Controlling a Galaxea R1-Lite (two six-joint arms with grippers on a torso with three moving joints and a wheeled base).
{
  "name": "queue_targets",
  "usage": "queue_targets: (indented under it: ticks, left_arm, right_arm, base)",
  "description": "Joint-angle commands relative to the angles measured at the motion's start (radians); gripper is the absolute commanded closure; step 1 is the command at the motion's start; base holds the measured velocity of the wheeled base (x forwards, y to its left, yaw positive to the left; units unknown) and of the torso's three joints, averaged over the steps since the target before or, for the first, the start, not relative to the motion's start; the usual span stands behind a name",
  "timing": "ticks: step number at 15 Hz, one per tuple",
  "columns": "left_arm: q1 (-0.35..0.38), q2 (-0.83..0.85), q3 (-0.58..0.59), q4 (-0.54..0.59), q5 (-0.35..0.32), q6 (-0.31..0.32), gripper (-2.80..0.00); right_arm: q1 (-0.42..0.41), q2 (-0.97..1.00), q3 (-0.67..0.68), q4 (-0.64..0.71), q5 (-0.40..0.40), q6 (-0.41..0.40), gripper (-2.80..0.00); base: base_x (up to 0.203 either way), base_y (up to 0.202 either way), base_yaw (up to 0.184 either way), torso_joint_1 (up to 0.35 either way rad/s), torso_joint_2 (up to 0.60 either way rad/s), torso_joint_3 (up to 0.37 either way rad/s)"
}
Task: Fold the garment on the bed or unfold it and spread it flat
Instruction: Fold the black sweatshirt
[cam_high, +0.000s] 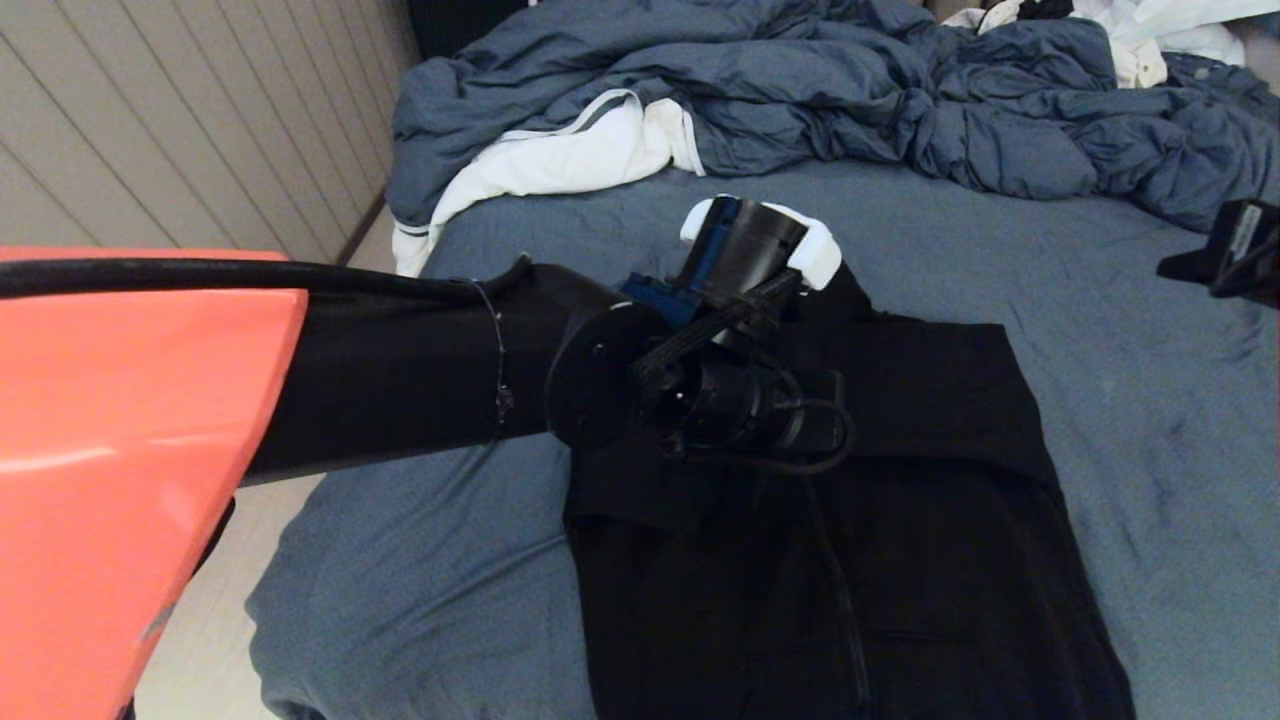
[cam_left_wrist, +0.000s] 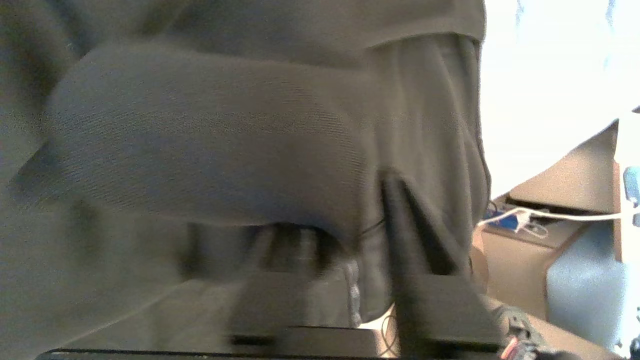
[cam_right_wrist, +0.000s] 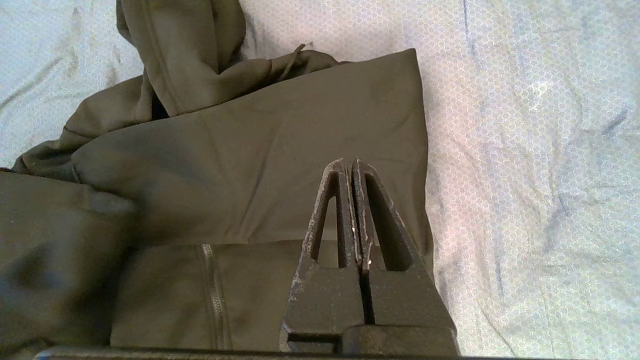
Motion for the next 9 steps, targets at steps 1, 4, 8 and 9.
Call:
queue_targets:
  ticks: [1, 4, 8, 9]
  left_arm:
    - [-0.012, -0.001, -0.006, 0.003, -0.001, -0.003, -2.8]
    - [-0.035, -0.011, -0.007, 0.001, -0.001, -0.004, -2.8]
    - [-0.06, -0.002, -0.009, -0.025, 0.011, -0.004, -2.8]
    - [-0.06, 0.008, -0.009, -0.042, 0.02, -0.005, -2.8]
  right_arm:
    - [0.0, -0.001, -0.001, 0.002, 0.001, 0.001, 0.0]
    - [0.0, -0.002, 0.001, 0.003, 0.001, 0.001, 0.0]
    - [0.0, -0.002, 0.002, 0.003, 0.002, 0.003, 0.0]
    - [0.0, -0.002, 0.007, 0.003, 0.002, 0.003, 0.0]
  base:
    - [0.0, 0.0, 0.0, 0.0, 0.0, 0.0]
    - [0.0, 0.0, 0.0, 0.0, 0.0, 0.0]
    - [0.0, 0.0, 0.0, 0.0, 0.0, 0.0]
    - [0.0, 0.0, 0.0, 0.0, 0.0, 0.0]
